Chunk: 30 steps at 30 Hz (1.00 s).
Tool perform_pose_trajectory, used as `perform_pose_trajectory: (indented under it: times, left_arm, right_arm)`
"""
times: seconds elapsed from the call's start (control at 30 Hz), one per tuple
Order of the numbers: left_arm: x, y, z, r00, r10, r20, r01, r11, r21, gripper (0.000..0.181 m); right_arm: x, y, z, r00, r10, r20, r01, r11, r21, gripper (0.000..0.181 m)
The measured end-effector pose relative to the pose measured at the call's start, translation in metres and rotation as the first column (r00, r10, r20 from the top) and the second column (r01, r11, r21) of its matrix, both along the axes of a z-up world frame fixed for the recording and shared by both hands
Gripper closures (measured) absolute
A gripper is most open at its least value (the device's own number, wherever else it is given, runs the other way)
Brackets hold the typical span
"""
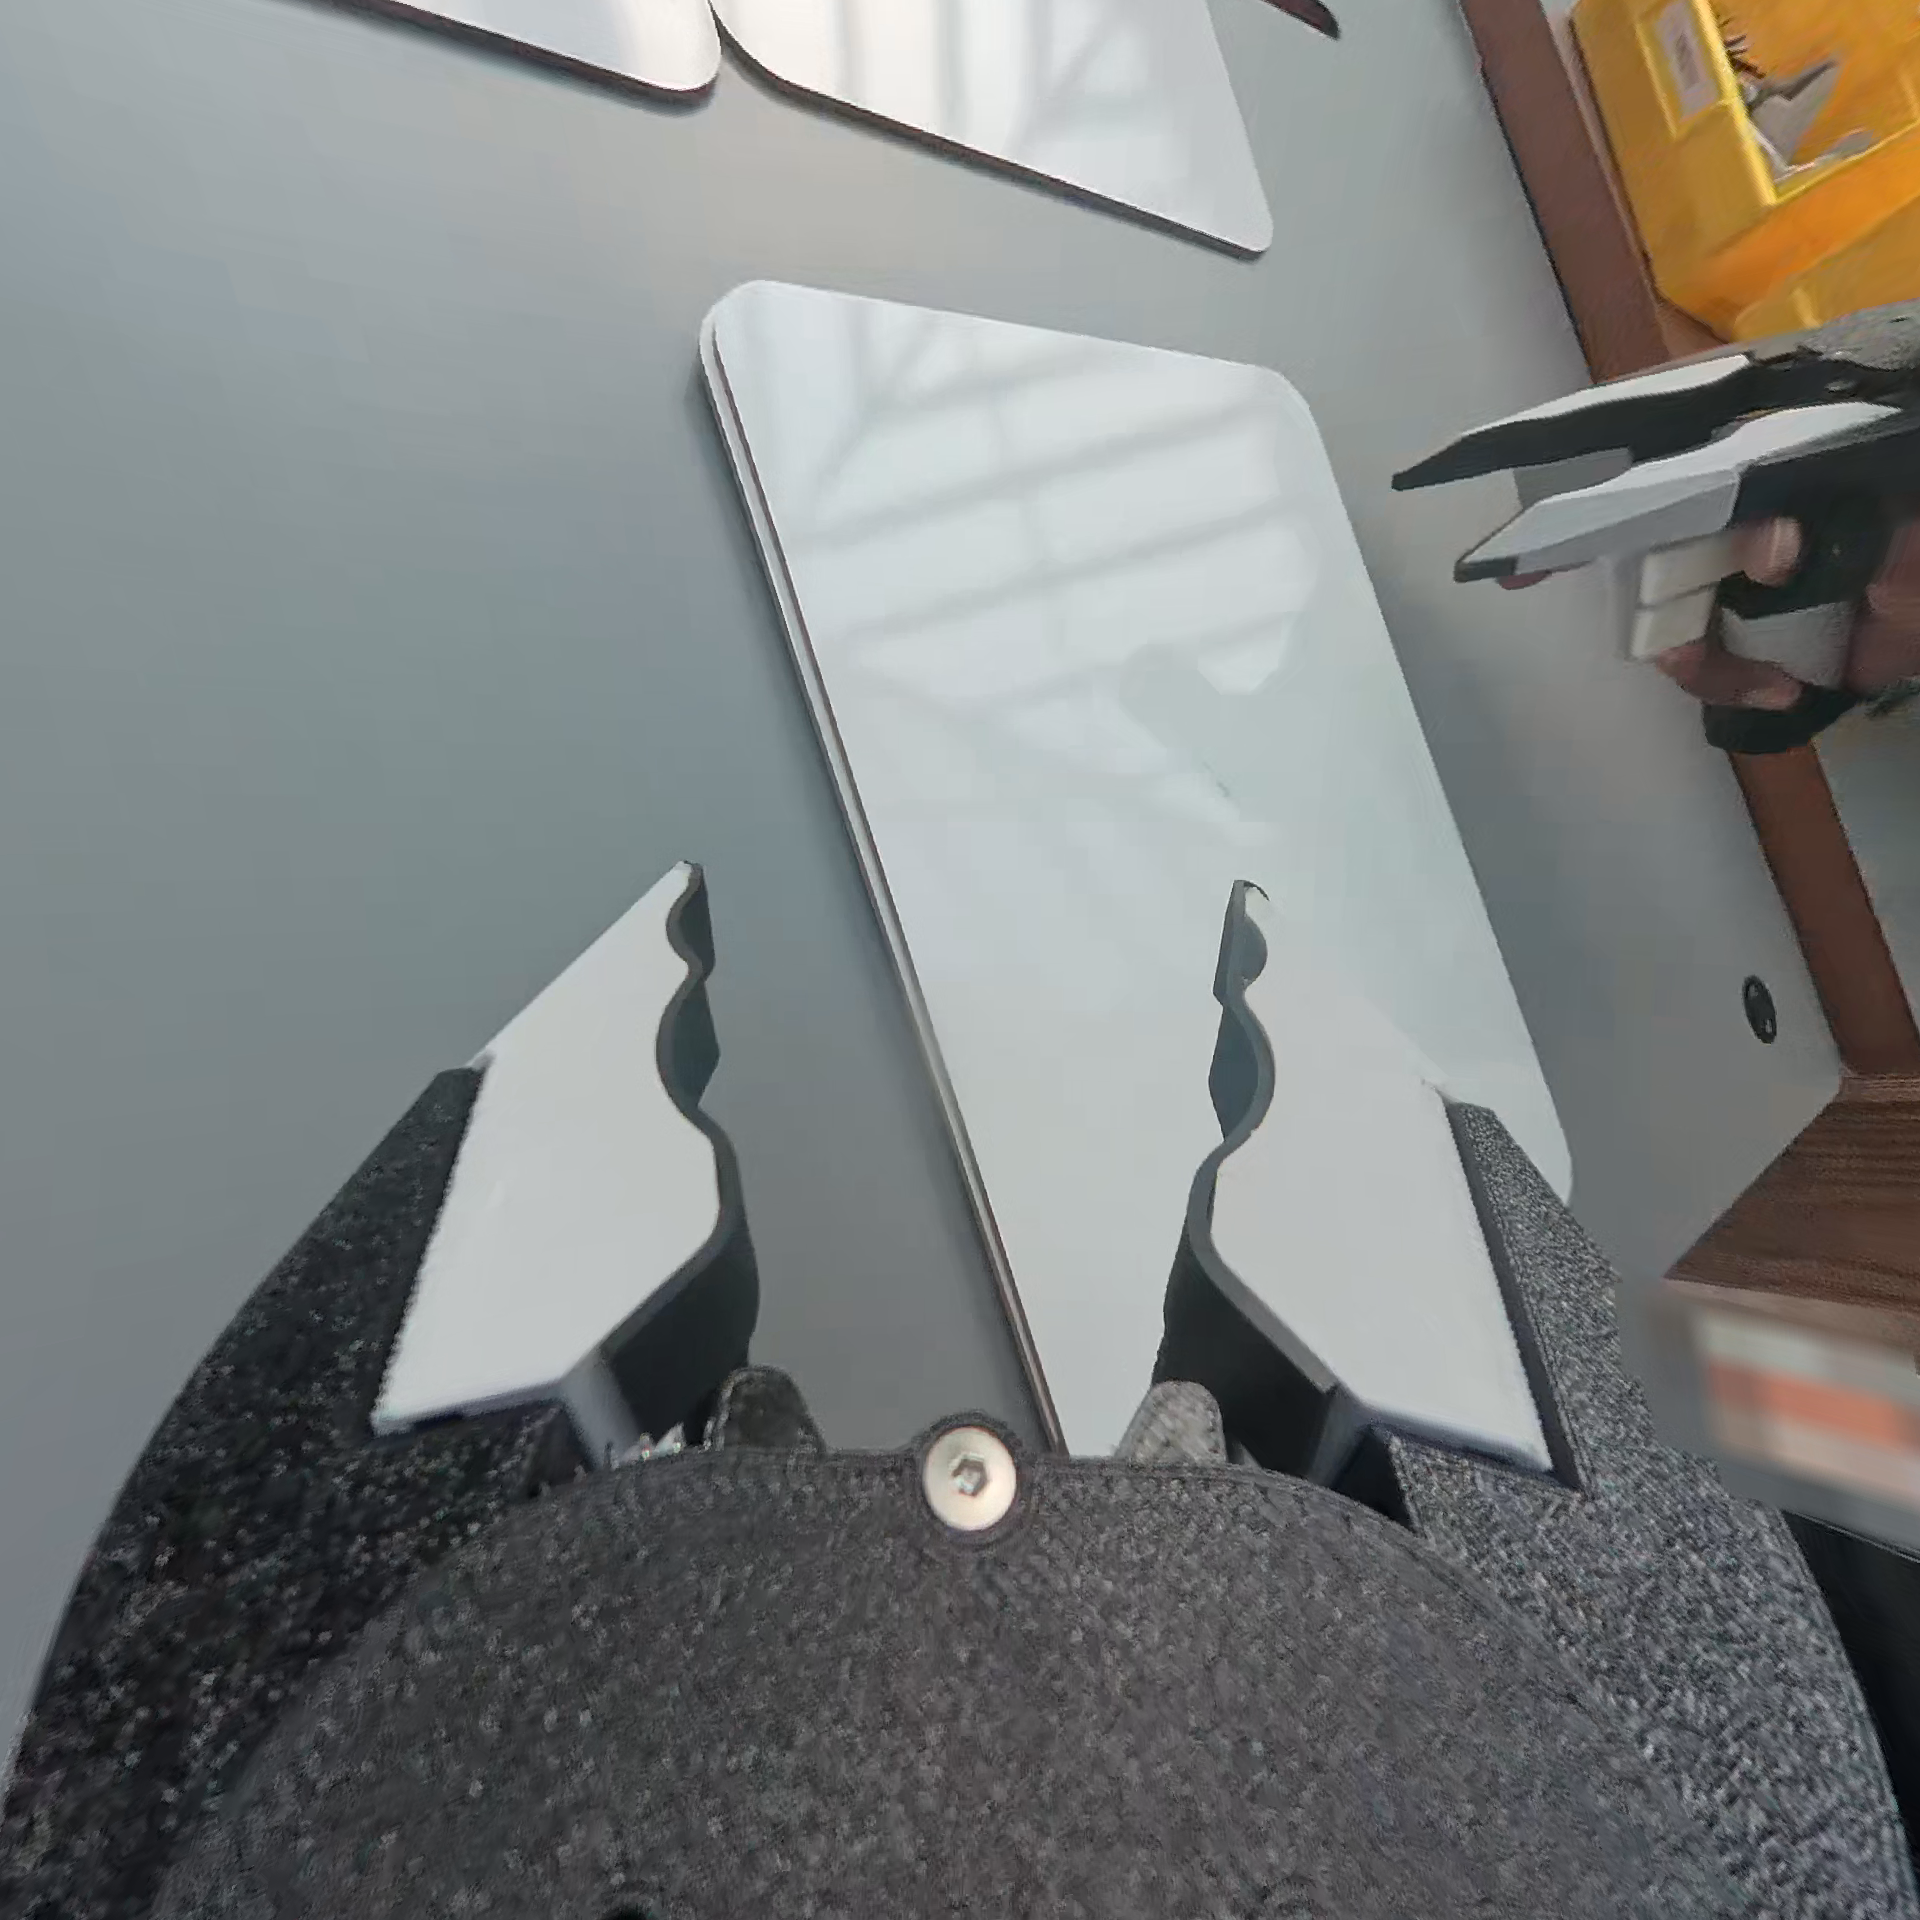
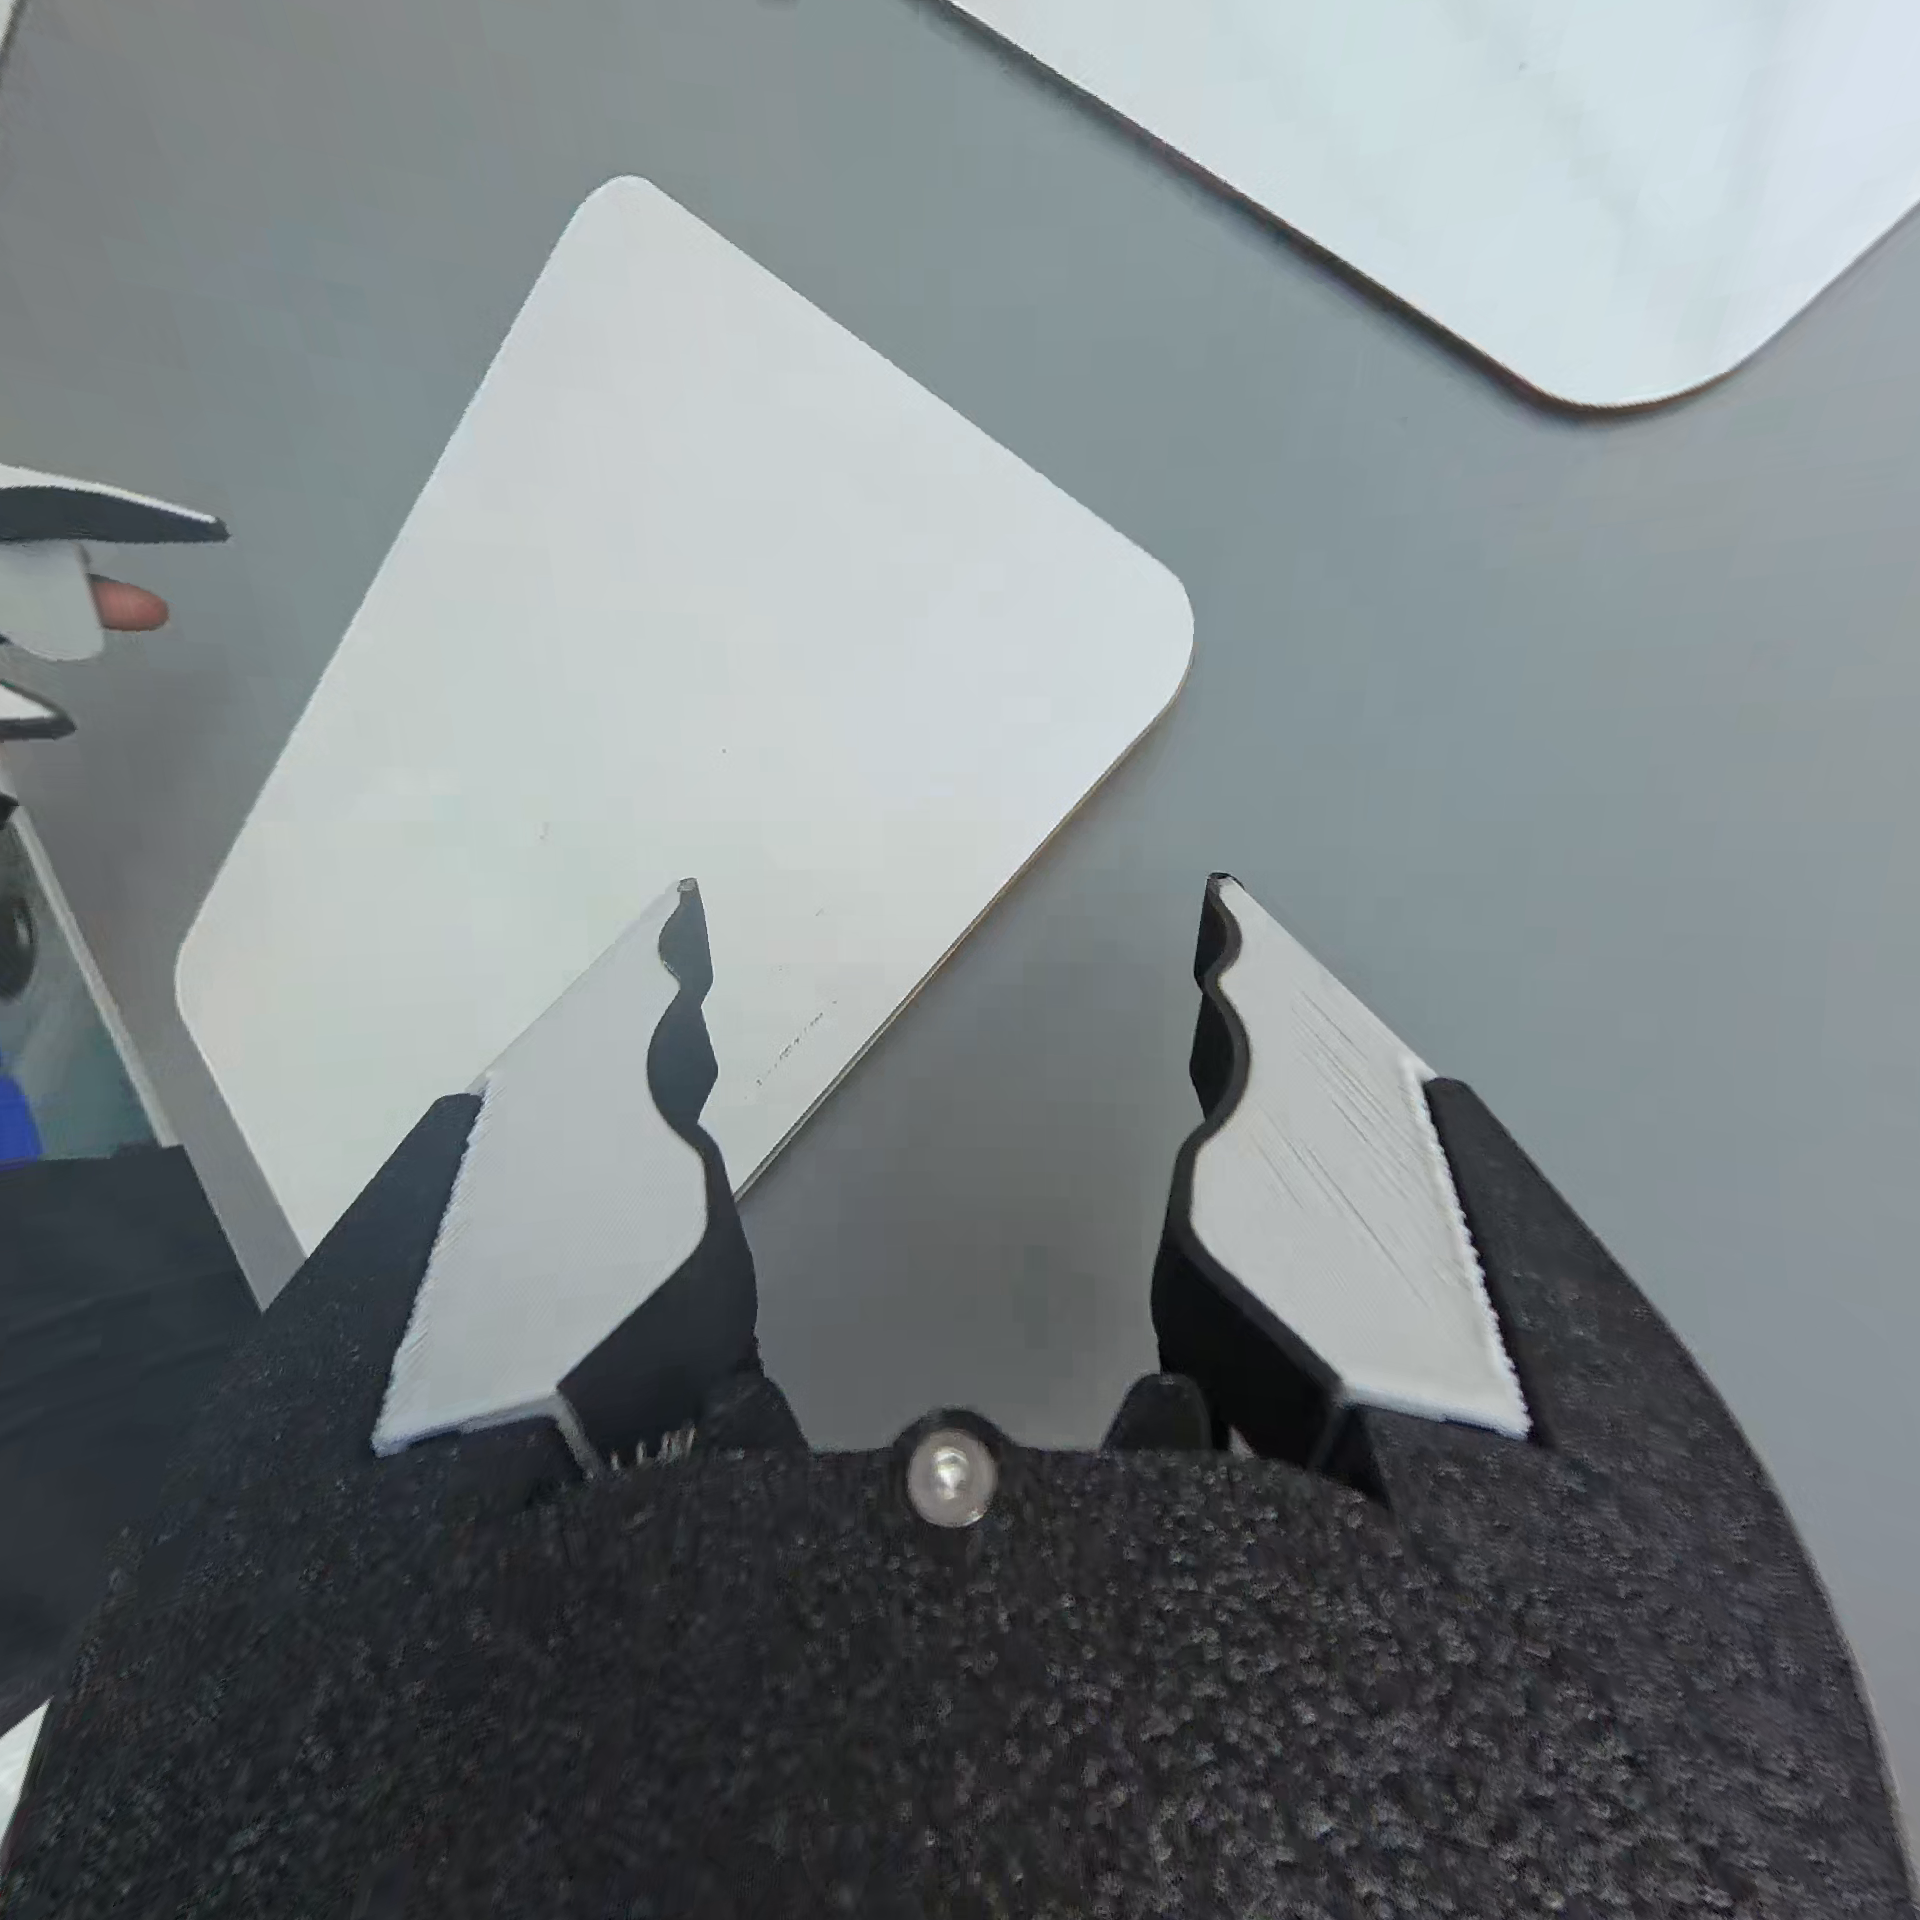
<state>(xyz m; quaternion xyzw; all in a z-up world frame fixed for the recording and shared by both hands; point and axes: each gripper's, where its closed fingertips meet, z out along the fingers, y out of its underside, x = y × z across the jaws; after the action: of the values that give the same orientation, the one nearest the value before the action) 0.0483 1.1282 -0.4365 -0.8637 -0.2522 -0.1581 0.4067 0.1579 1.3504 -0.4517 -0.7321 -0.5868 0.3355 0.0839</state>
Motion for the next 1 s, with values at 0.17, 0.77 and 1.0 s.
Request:
perform_pose_trajectory:
  times: [0.17,0.77,1.0]
  left_arm:
    - [-0.020,0.049,-0.028,0.991,-0.113,-0.078,0.106,0.990,-0.093,0.082]
    - [-0.025,0.075,-0.034,0.997,-0.066,-0.051,0.060,0.992,-0.111,0.117]
    - [-0.030,0.069,-0.030,0.987,-0.115,-0.110,0.103,0.988,-0.114,0.099]
  right_arm:
    - [0.001,-0.015,-0.015,0.990,-0.141,-0.011,0.142,0.989,0.048,0.085]
    - [-0.015,-0.027,-0.024,0.986,-0.165,0.016,0.158,0.965,0.211,0.108]
    - [-0.011,-0.020,-0.020,0.979,-0.202,0.002,0.197,0.958,0.207,0.093]
